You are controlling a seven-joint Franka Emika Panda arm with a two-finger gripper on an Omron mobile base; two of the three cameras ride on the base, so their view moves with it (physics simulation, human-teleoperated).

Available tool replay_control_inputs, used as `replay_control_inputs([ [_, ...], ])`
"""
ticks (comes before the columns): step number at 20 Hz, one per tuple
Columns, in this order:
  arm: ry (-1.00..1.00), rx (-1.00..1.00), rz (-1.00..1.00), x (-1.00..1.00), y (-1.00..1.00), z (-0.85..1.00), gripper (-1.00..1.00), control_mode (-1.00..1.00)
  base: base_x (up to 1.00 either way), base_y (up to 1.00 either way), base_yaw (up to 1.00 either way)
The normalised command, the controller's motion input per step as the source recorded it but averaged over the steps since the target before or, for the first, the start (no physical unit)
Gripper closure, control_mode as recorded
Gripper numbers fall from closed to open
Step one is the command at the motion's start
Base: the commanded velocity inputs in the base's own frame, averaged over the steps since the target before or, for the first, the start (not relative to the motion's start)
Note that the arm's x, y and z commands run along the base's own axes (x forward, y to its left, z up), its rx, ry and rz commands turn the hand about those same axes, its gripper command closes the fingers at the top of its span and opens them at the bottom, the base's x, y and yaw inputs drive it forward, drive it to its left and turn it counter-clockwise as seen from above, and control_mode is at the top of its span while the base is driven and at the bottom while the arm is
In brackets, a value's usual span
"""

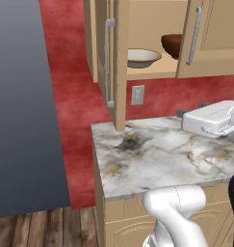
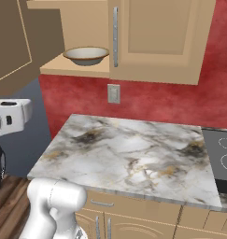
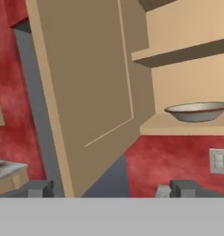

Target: Open the cabinet. Pick the bowls from the counter and place them in the cabinet. Then close the cabinet.

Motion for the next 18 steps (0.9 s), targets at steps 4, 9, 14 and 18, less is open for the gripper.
replay_control_inputs([
  [4,-0.12,0.0,-0.04,-0.16,0.23,0.0,-1.0,-1.0,0.0,0.0,0.0],
  [9,-0.12,0.0,-0.07,-0.14,0.25,0.0,-1.0,-1.0,0.0,0.0,0.0],
  [14,-0.08,0.0,-0.09,-0.06,0.28,0.0,-1.0,-1.0,0.0,0.0,0.0],
  [18,-0.04,0.0,-0.09,-0.01,0.2,-0.04,-1.0,-1.0,0.0,0.0,0.0],
])
